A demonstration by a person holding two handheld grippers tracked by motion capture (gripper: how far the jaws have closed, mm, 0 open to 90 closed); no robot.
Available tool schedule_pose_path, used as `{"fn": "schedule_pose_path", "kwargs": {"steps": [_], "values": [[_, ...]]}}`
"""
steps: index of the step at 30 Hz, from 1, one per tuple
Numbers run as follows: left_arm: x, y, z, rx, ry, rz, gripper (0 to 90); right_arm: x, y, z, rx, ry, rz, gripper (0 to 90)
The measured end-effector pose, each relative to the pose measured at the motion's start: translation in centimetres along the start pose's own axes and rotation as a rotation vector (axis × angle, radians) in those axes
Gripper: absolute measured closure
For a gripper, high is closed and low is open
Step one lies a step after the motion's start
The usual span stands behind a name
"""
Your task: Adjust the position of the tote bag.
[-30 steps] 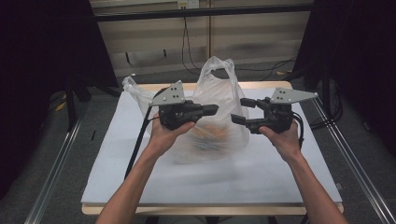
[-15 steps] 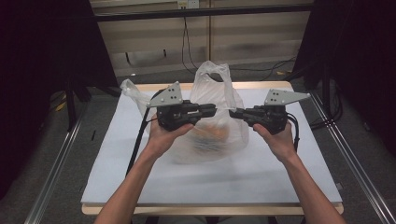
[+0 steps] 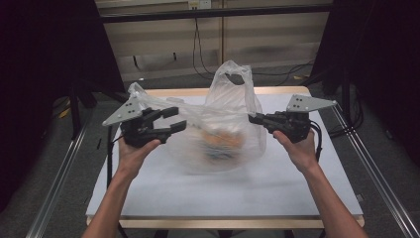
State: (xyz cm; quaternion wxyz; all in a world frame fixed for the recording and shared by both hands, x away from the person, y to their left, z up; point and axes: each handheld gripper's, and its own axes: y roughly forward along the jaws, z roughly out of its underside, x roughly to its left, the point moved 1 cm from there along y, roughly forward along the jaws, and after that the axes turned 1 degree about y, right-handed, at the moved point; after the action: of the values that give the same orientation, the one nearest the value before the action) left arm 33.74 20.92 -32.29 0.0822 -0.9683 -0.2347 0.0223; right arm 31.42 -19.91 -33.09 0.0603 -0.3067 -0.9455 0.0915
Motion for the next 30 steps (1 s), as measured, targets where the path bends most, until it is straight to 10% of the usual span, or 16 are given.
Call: {"fn": "schedule_pose_path", "kwargs": {"steps": [5, 10, 15, 17, 22, 30], "values": [[3.3, -3.0, 2.4, 0.017, -0.079, -0.153, 39.3, -0.3, -0.2, 0.3, -0.001, 0.010, 0.013, 90.0], [5.2, -2.6, 4.9, 0.052, -0.172, -0.165, 28.4, -0.4, -0.3, 0.3, -0.002, 0.006, 0.021, 90.0], [5.6, -0.4, 6.2, 0.076, -0.241, -0.086, 18.7, -0.4, -0.3, 0.4, 0.004, -0.001, 0.017, 90.0], [5.2, 0.4, 6.1, 0.088, -0.229, -0.079, 27.6, -0.4, -0.3, 0.3, 0.003, -0.001, 0.017, 90.0], [4.1, 0.6, 5.0, 0.037, -0.172, -0.069, 90.0, -0.5, -0.9, 0.1, -0.014, -0.002, 0.050, 90.0], [1.9, 0.2, 2.6, 0.021, -0.065, 0.024, 90.0, -1.5, -3.2, -0.5, -0.074, 0.020, 0.143, 90.0]]}}
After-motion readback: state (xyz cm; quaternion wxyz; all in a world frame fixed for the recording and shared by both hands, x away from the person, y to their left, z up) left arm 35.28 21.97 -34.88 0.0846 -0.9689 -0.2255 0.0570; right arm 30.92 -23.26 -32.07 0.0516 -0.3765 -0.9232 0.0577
